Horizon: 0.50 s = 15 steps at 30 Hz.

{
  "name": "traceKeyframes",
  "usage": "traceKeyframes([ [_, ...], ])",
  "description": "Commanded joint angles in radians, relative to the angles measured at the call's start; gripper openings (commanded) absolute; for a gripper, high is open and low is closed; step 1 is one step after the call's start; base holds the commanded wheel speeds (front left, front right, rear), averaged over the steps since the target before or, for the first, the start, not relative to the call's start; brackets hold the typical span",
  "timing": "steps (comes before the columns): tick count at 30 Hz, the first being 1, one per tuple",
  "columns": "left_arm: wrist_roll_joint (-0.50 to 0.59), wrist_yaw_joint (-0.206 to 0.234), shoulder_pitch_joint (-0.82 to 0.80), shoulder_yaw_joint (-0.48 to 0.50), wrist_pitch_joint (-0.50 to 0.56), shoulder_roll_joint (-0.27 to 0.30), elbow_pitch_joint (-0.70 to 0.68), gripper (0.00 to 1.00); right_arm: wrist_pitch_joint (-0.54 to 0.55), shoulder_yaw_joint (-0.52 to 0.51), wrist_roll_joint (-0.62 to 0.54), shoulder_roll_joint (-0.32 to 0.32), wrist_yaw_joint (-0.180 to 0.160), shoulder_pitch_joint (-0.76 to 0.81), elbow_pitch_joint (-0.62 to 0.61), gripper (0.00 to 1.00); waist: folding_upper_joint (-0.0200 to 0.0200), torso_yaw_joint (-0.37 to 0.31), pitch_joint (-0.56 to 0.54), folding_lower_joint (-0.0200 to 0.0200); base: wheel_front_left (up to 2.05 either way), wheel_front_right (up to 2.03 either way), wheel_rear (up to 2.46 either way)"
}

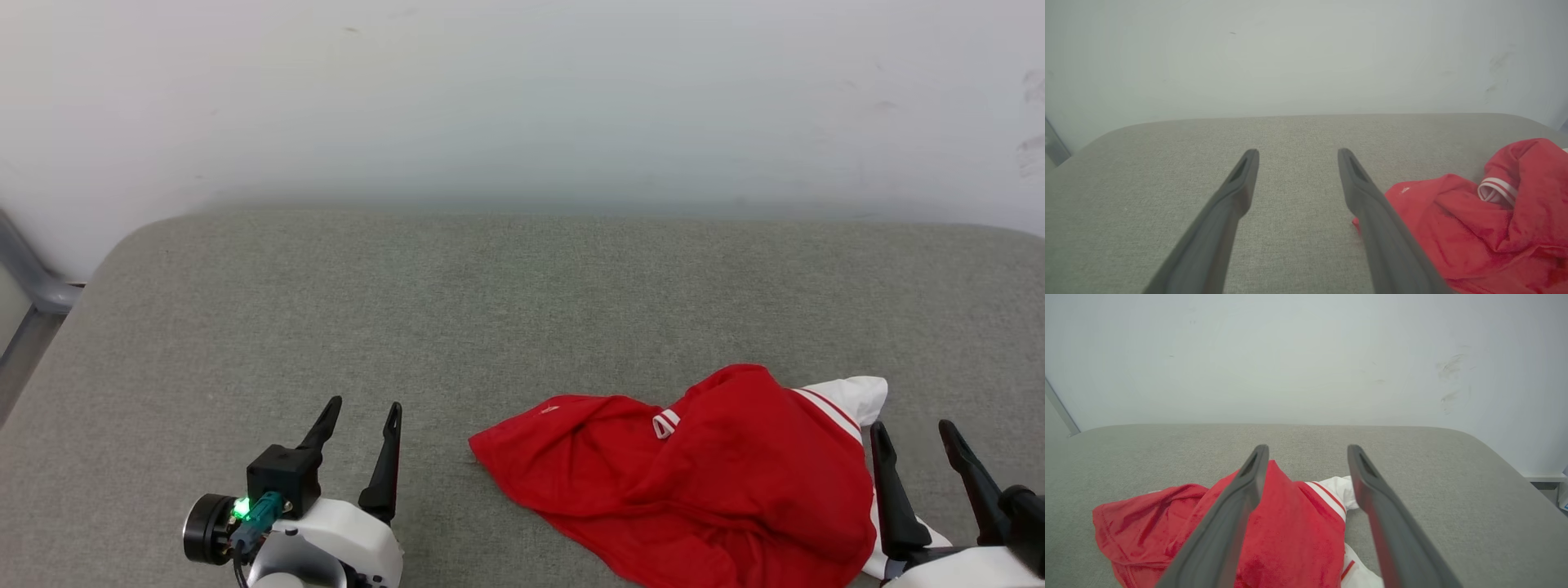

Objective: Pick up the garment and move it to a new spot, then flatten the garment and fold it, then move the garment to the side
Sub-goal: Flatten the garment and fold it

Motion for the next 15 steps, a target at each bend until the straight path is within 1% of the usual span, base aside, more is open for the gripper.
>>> traceKeyframes([
  [1, 0.0, 0.005, 0.008, -0.003, 0.005, 0.006, 0.001, 1.0, 0.004, 0.002, 0.006, 0.001, 0.0, 0.02, -0.015, 1.0, 0.0, -0.006, -0.003, 0.0001, 0.0, 0.0, 0.0],
  [4, 0.001, 0.004, 0.005, -0.007, 0.018, 0.015, -0.005, 1.0, 0.015, 0.007, 0.013, 0.001, 0.0, 0.034, -0.033, 1.0, 0.0, -0.016, -0.005, 0.0001, 0.0, 0.0, 0.0],
  [7, 0.007, -0.017, -0.021, -0.03, 0.052, 0.019, -0.01, 1.0, 0.025, 0.01, 0.015, 0.001, 0.0, 0.038, -0.042, 1.0, 0.0, -0.021, -0.003, 0.0001, 0.0, 0.0, 0.0],
  [10, 0.008, -0.051, -0.065, -0.084, 0.112, 0.007, -0.021, 1.0, 0.034, 0.013, 0.018, 0.001, 0.0, 0.037, -0.05, 1.0, 0.0, -0.021, 0.005, 0.0001, 0.0, 0.0, 0.0],
  [12, 0.0, -0.074, -0.099, -0.132, 0.17, -0.003, -0.024, 1.0, 0.039, 0.014, 0.019, 0.001, 0.0, 0.033, -0.056, 1.0, 0.0, -0.022, 0.014, 0.0001, 0.0, 0.0, 0.0],
  [14, -0.011, -0.09, -0.142, -0.188, 0.235, -0.012, -0.027, 1.0, 0.049, 0.017, 0.015, 0.001, 0.0, 0.028, -0.062, 1.0, 0.0, -0.027, 0.025, 0.0001, 0.0, 0.0, 0.0],
  [15, -0.011, -0.09, -0.142, -0.188, 0.235, -0.012, -0.027, 1.0, 0.049, 0.017, 0.015, 0.001, 0.0, 0.028, -0.062, 1.0, 0.0, -0.027, 0.025, 0.0001, 0.0, 0.0, 0.0],
])
